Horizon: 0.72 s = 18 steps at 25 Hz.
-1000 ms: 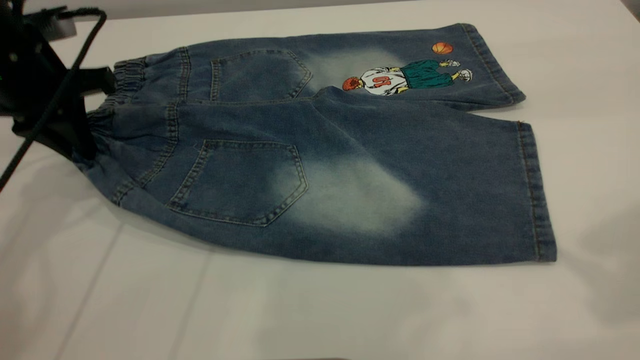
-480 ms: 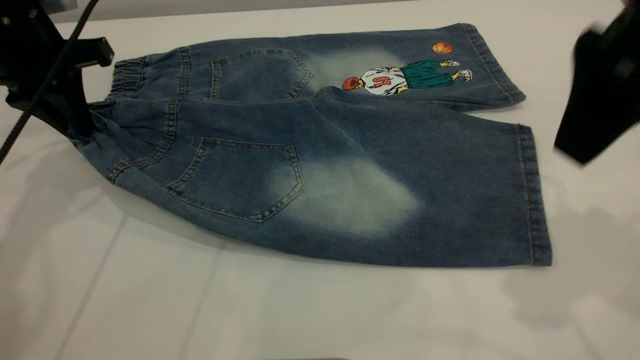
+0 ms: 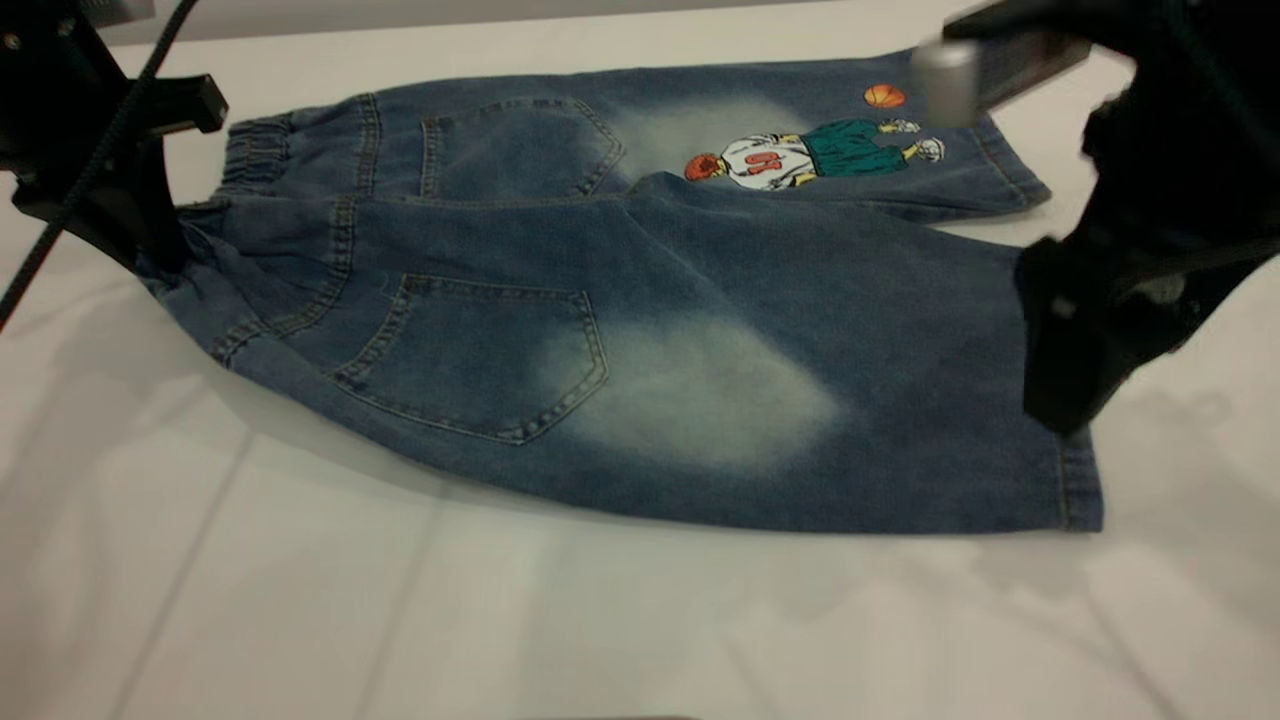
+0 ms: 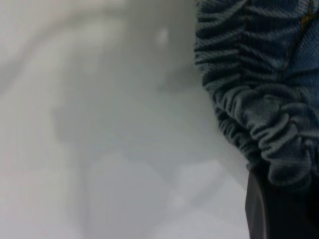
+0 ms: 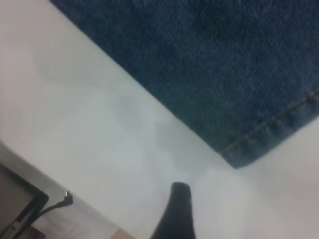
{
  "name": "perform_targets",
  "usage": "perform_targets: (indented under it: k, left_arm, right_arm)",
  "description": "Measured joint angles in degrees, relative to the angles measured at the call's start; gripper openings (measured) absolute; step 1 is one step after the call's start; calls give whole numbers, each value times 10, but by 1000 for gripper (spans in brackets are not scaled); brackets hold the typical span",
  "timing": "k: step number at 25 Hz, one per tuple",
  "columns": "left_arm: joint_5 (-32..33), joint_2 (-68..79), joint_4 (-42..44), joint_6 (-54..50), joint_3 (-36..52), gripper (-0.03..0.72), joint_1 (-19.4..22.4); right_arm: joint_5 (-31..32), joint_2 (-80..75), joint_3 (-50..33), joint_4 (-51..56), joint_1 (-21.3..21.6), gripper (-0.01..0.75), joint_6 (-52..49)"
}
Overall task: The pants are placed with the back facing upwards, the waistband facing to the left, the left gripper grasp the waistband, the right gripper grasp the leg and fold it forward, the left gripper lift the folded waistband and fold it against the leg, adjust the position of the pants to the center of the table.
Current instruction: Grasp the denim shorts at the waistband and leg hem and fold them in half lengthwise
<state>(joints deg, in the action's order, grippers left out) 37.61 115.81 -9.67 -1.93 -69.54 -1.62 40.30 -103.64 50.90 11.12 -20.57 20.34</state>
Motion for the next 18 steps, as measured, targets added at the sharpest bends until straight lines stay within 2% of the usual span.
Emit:
perform_targets:
  k: [11, 18]
  left_arm:
    - [-4, 0, 0, 0, 0, 68, 0]
    - [-5, 0, 0, 1, 0, 68, 0]
  right_arm:
    - [-55, -114, 3, 1, 0, 593, 0]
    - [-64, -148, 4, 4, 0, 593, 0]
